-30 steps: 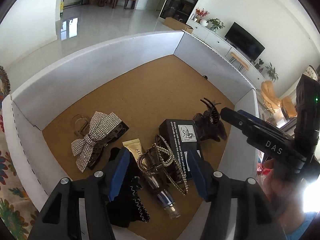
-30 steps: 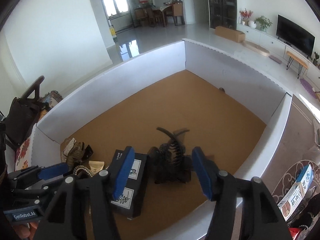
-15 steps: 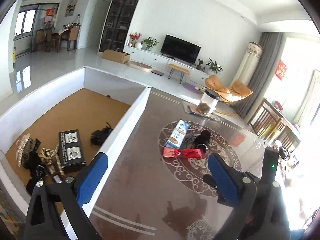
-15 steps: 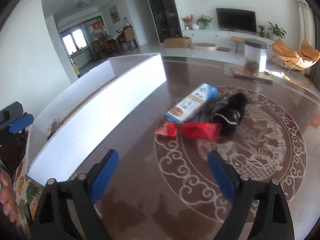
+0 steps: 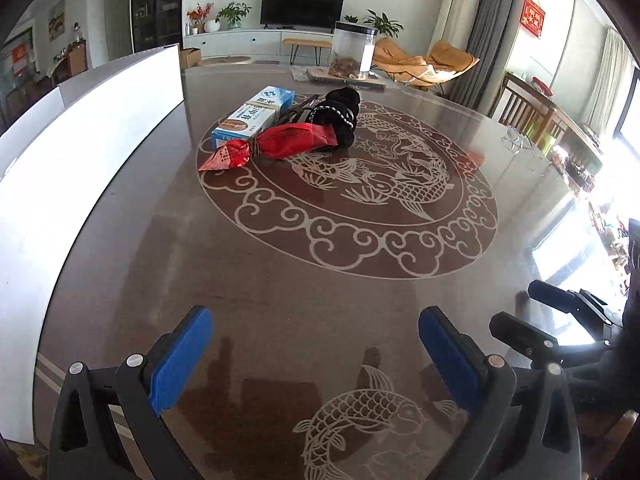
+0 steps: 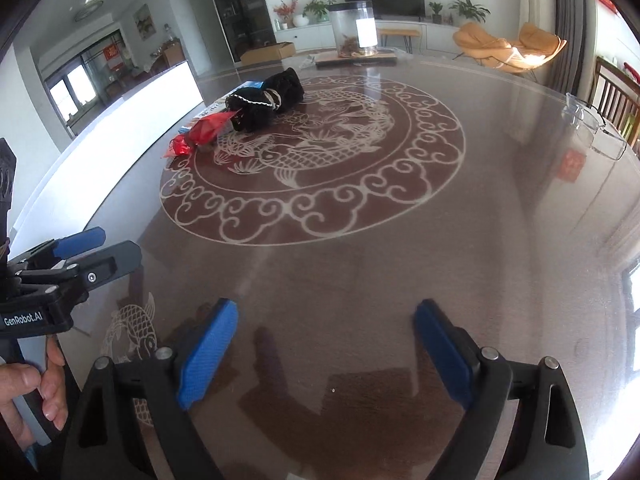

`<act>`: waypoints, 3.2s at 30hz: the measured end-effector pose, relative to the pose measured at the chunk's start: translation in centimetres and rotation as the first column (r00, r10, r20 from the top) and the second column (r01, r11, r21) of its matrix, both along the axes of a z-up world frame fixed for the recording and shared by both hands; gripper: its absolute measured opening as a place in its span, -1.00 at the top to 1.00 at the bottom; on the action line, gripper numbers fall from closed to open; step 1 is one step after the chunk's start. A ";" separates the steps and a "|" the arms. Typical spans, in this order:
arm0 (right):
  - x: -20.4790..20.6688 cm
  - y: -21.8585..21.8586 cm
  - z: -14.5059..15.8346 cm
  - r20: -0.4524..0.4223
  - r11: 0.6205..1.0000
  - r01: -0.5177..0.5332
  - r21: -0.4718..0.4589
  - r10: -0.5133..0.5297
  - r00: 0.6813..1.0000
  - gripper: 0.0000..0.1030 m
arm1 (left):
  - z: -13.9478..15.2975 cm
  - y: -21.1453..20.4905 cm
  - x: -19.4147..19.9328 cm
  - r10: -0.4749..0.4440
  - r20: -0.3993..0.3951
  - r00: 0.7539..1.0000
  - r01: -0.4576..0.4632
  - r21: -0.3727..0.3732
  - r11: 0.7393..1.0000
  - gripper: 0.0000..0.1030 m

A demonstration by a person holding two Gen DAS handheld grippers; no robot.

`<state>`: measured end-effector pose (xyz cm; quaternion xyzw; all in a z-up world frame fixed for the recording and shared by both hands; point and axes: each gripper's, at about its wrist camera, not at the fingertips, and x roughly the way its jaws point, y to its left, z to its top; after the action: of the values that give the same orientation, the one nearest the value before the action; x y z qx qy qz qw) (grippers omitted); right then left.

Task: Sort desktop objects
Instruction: 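Withdraw both grippers from the bin back over the table, then grasp the black velvet pouch with the right gripper while the left grasps the red candy bag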

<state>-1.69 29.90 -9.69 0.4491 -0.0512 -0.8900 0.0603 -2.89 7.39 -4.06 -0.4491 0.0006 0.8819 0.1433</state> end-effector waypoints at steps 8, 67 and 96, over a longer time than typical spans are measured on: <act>-0.1 -1.9 -0.7 -0.041 1.000 -0.020 0.016 0.021 0.999 -0.87 | -1.5 -2.7 -0.9 0.114 0.046 0.992 -0.117 0.070 0.991 -1.00; -10.0 -8.9 -0.3 0.019 0.870 -0.468 0.152 0.471 0.882 0.11 | -1.6 -7.9 -1.4 0.383 0.039 0.923 -0.386 0.102 0.917 -1.00; -3.4 -4.6 -0.6 -0.042 0.935 -0.316 0.164 0.326 0.944 0.09 | -1.5 -0.2 -10.5 0.086 -0.031 0.996 -0.090 -0.148 0.985 0.54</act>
<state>-5.08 25.34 -10.29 0.4240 0.0942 -0.8843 0.1714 -13.40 7.15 -5.55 -0.4473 0.0487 0.8903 0.0702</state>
